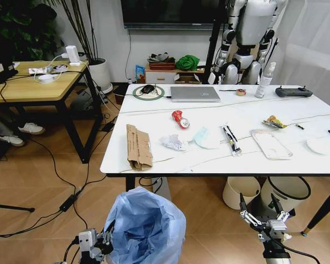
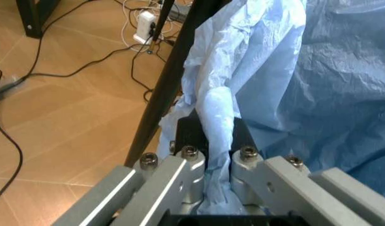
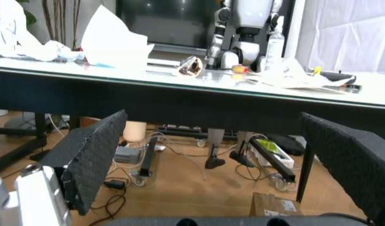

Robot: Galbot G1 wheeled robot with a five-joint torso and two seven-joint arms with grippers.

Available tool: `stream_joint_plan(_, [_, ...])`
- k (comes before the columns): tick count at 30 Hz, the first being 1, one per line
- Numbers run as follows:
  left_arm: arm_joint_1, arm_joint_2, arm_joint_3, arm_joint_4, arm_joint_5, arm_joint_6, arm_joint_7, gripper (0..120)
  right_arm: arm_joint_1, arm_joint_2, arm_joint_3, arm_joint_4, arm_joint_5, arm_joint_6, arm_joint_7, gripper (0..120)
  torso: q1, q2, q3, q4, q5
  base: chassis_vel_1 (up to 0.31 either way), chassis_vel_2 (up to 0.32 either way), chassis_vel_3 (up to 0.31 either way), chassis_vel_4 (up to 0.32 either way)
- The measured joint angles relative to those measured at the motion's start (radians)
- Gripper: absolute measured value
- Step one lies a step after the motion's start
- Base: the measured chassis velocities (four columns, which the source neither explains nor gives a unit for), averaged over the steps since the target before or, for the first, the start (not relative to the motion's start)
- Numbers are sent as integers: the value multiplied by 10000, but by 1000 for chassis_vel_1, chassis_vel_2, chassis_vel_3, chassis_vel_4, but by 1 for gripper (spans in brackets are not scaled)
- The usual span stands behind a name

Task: Pick up the trash bin and place the trash from the table into it.

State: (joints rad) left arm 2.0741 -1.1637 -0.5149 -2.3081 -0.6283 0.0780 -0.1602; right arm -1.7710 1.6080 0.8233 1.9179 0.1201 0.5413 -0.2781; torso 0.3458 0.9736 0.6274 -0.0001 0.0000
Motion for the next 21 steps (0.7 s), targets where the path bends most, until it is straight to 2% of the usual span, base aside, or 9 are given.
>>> stream_joint_plan(21, [83, -18, 110, 79, 353, -177, 52, 0, -21, 0, 97, 57, 22, 46, 7, 100, 424, 993, 571, -1, 0, 0, 0, 0, 0])
